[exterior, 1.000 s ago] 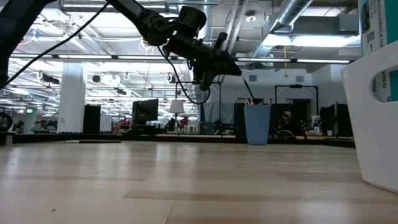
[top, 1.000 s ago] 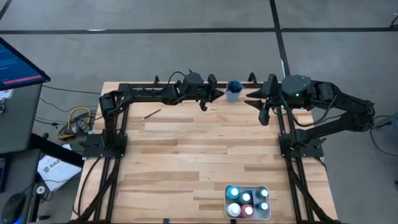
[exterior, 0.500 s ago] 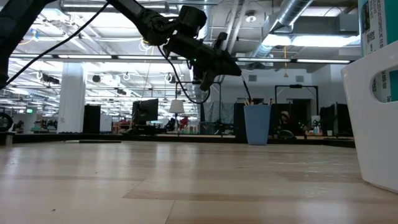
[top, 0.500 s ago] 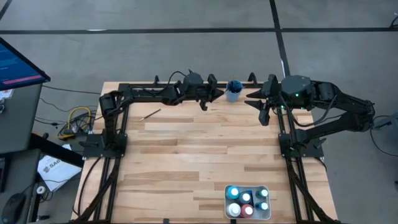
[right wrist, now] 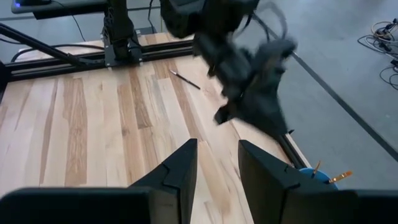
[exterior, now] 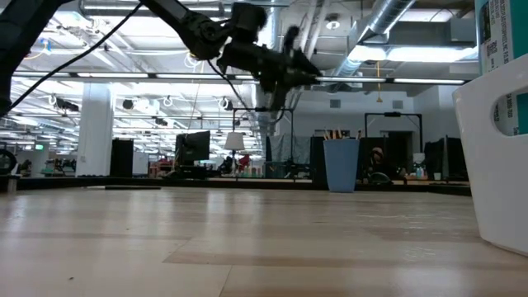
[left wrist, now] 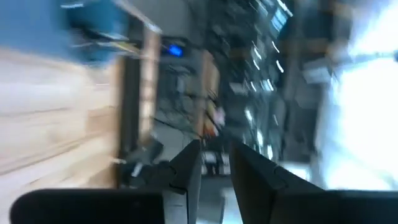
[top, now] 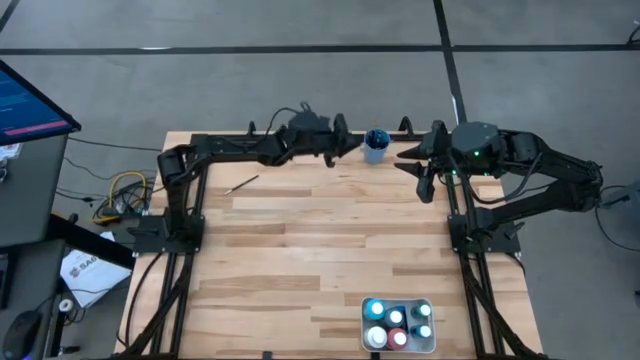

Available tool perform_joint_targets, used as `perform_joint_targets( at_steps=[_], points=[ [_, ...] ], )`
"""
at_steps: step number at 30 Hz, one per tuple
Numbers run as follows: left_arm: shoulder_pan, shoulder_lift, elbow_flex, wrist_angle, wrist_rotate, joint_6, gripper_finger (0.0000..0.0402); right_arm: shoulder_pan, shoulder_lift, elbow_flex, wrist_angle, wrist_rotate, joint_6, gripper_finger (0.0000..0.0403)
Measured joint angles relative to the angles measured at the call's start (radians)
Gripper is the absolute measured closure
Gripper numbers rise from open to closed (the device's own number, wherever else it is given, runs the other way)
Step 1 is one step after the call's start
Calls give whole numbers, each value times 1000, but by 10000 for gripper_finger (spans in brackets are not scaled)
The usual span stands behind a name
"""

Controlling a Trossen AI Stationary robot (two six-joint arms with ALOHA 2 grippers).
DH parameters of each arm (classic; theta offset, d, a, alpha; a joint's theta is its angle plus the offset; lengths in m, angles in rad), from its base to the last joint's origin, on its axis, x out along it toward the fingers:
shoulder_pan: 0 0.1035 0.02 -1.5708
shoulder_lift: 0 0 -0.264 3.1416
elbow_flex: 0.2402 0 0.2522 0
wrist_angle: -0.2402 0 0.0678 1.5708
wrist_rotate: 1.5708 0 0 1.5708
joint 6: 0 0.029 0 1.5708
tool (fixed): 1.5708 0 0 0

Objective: Pick & Place Paint Supplies
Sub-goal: Put the silver paintbrush into the blue cup

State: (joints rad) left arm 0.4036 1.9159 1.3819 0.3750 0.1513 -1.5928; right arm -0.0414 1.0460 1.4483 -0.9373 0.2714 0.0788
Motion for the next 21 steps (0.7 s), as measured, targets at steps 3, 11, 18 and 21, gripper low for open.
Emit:
perform_joint_targets(
  at_steps=[3,11,18,21],
  points=[
    [31,-29,0,90,176,142,325,0,0,0,-10,0,0,294],
    [41,-298,-39,-30,712,836,325,0,0,0,-16,0,0,294],
    [47,-588,-103,-748,321,1369,329,0,0,0,-20,0,0,294],
    [45,-663,-106,-1066,-11,1424,328,0,0,0,-20,0,0,294]
  ],
)
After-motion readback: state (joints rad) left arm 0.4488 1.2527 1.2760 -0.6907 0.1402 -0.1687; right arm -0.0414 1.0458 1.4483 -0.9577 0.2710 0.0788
